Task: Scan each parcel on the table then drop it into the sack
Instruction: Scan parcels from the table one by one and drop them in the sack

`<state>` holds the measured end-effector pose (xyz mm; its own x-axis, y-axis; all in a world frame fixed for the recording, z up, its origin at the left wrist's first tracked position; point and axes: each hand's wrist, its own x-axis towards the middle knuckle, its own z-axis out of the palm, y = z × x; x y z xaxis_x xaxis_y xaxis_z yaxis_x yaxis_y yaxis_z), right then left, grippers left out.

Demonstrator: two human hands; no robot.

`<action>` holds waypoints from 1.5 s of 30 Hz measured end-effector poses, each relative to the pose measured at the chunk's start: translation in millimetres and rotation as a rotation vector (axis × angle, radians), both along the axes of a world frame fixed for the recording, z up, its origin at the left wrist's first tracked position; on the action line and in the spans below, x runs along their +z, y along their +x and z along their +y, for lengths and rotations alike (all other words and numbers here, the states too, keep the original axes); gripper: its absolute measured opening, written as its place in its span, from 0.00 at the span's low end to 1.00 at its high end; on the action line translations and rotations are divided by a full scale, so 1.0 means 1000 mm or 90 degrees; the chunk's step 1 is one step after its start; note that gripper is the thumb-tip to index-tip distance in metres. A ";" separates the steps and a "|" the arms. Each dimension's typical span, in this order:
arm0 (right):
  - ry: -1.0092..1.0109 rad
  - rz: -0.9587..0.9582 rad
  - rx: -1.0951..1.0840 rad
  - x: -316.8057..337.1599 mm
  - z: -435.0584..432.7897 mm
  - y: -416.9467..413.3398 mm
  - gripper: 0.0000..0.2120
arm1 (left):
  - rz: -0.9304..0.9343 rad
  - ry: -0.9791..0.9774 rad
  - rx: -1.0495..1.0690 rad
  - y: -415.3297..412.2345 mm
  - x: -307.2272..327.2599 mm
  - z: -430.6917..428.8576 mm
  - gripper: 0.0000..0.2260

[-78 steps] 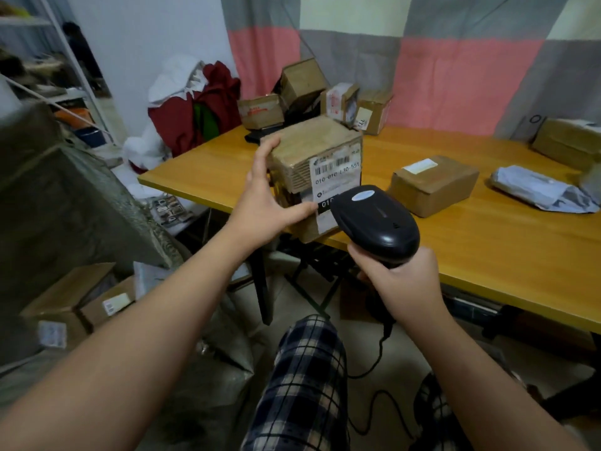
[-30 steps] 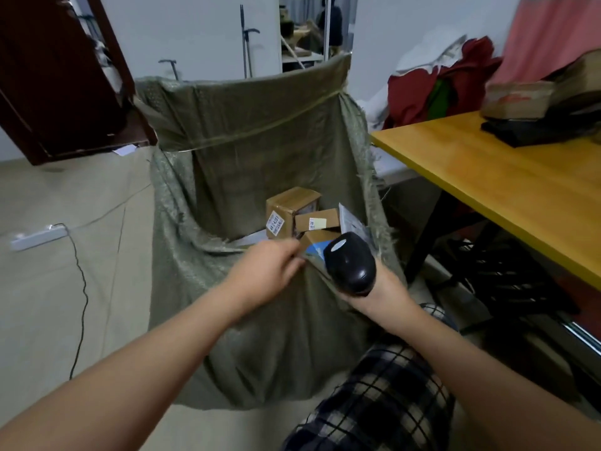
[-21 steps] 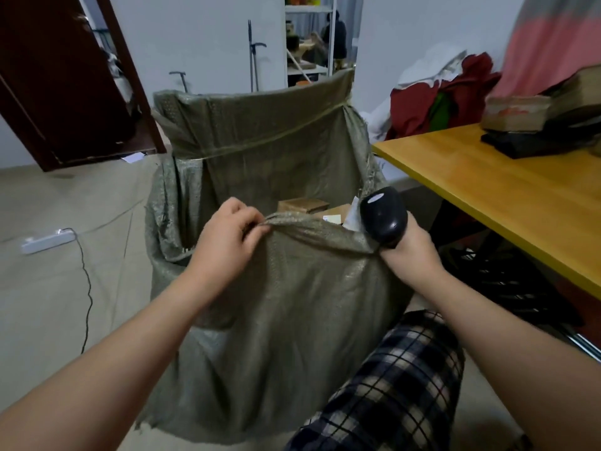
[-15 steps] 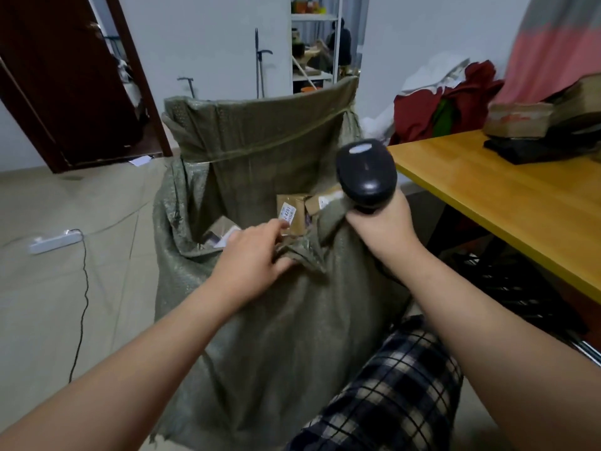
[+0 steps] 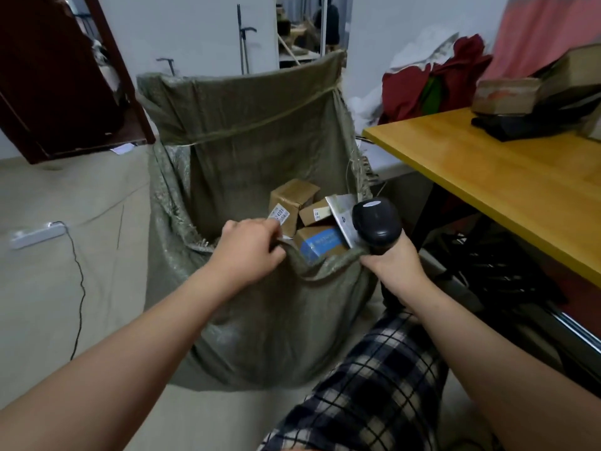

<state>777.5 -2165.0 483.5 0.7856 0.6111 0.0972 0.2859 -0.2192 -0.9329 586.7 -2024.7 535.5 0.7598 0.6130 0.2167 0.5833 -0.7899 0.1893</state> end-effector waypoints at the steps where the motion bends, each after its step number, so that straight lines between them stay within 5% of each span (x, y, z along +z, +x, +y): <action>1: -0.006 0.004 0.006 0.001 -0.004 0.001 0.31 | -0.005 -0.017 -0.015 0.006 0.001 -0.003 0.08; 8: 0.057 0.005 -0.048 0.021 -0.077 0.025 0.24 | -0.089 -0.072 -0.174 0.094 0.001 -0.053 0.13; 20: 0.100 -0.081 -0.476 0.079 -0.281 0.079 0.10 | -0.113 -0.090 -0.547 0.282 0.026 -0.215 0.16; 25: 0.167 -0.007 -0.616 0.081 -0.328 0.098 0.06 | -0.110 -0.104 -0.575 0.359 0.039 -0.288 0.28; 30: 0.295 0.114 -0.642 0.086 -0.337 0.104 0.04 | -0.053 -0.336 -0.515 0.396 0.025 -0.317 0.53; 34: 0.295 0.121 -0.635 0.084 -0.340 0.104 0.06 | -0.073 -0.447 -0.495 0.410 0.018 -0.313 0.50; 36: 0.291 0.106 -0.625 0.082 -0.340 0.104 0.05 | -0.112 -0.432 -0.491 0.408 0.021 -0.308 0.43; 40: 0.298 0.084 -0.605 0.079 -0.341 0.100 0.03 | -0.194 -0.310 -0.610 0.384 0.035 -0.281 0.46; 43: 0.283 0.048 -0.586 0.075 -0.341 0.097 0.03 | -0.145 -0.075 -0.703 0.367 0.035 -0.257 0.42; 45: 0.261 0.026 -0.570 0.073 -0.339 0.096 0.03 | -0.094 -0.038 -0.740 0.362 0.031 -0.247 0.41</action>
<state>873.4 -2504.5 556.5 0.9494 -0.2855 0.1311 0.1380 0.0041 -0.9904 948.6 -2271.4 566.1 0.8389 -0.4214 0.3445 -0.5146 -0.8202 0.2500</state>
